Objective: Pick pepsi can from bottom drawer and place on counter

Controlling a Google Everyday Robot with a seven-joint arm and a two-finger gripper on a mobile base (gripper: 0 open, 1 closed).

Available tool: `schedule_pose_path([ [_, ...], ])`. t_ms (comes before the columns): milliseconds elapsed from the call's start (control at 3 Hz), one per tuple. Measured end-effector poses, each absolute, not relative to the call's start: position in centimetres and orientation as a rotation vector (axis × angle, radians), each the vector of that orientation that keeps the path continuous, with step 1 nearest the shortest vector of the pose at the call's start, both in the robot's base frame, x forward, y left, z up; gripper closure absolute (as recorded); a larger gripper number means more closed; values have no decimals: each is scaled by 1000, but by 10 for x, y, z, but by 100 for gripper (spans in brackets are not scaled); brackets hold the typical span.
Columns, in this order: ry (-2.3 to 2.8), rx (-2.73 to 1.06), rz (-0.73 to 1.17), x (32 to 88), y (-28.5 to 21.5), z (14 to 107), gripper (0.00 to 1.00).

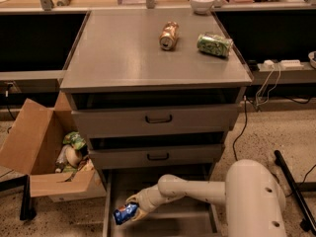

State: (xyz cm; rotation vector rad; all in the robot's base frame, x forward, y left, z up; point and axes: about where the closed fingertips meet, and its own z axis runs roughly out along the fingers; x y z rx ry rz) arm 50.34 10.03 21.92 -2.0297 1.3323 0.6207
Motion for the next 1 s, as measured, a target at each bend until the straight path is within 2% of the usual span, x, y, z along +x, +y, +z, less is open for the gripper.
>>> schedule_pose_path([
  [1000,1303,-1992,629,499,93,241,100],
])
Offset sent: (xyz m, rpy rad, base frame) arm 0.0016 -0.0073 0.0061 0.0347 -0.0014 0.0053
